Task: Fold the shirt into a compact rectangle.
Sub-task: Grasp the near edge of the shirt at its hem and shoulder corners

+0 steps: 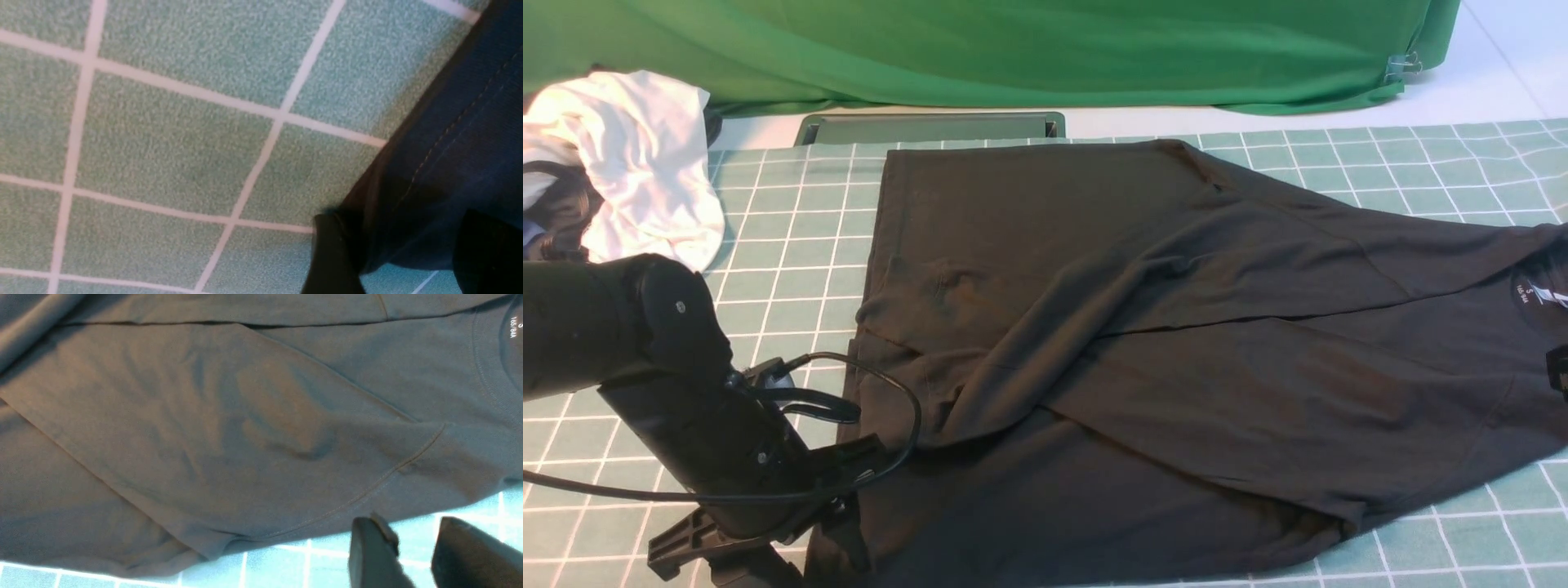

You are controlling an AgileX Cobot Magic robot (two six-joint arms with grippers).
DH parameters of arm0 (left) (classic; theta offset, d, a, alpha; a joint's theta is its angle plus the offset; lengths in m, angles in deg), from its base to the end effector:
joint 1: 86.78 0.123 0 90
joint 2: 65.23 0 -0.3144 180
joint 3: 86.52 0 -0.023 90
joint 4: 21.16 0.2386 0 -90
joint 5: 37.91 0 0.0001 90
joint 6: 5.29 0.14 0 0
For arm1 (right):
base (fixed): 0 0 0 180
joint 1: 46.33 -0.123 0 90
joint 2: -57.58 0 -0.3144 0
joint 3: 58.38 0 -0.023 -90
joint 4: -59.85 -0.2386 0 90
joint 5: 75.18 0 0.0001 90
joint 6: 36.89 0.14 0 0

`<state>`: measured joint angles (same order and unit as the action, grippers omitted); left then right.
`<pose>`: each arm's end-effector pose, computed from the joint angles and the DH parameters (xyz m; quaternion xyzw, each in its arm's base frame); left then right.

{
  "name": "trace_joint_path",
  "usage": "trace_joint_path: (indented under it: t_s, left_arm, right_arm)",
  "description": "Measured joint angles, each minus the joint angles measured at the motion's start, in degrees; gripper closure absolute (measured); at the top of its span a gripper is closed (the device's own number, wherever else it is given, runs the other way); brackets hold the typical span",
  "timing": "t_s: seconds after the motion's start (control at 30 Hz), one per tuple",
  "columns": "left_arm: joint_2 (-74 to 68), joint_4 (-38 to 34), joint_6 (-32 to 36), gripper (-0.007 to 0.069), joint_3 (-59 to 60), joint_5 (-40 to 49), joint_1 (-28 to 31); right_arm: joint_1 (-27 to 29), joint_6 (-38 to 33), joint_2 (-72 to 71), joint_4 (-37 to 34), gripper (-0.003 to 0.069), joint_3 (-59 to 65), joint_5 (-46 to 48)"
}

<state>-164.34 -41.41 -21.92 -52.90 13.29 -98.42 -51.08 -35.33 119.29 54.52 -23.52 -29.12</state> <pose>0.2231 -0.0845 0.1537 0.1575 -0.9779 0.1209 0.0652 0.1742 0.0239 0.2845 -0.0065 0.9465 0.0596 0.3172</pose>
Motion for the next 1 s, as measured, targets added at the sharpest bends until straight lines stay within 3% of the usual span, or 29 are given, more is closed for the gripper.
trace_joint_path:
  t_s: [0.17, 0.73, 0.8, 1.0]
  left_arm:
    - [0.0, 0.0, 0.34, 0.0251, 0.0, 3.32, 0.0]
    - [-4.08, -0.85, -1.03, 0.0253, -0.75, 1.92, 0.18]
    - [-4.08, -0.8, -1.02, 0.0269, -0.75, 1.92, 0.18]
    - [-4.08, 0.81, -0.61, 0.0421, -0.75, 2.33, 0.18]
  right_arm:
    - [0.0, 0.0, 0.0, 0.0, 0.0419, 0.0, 0.0]
    - [0.0, 0.0, 0.0, 0.0, 0.0419, 0.0, 0.0]
    - [0.0, 0.0, 0.0, 0.0, 0.0419, 0.0, 0.0]
    - [0.0, 0.0, 0.0, 0.0, 0.0419, 0.0, 0.06]
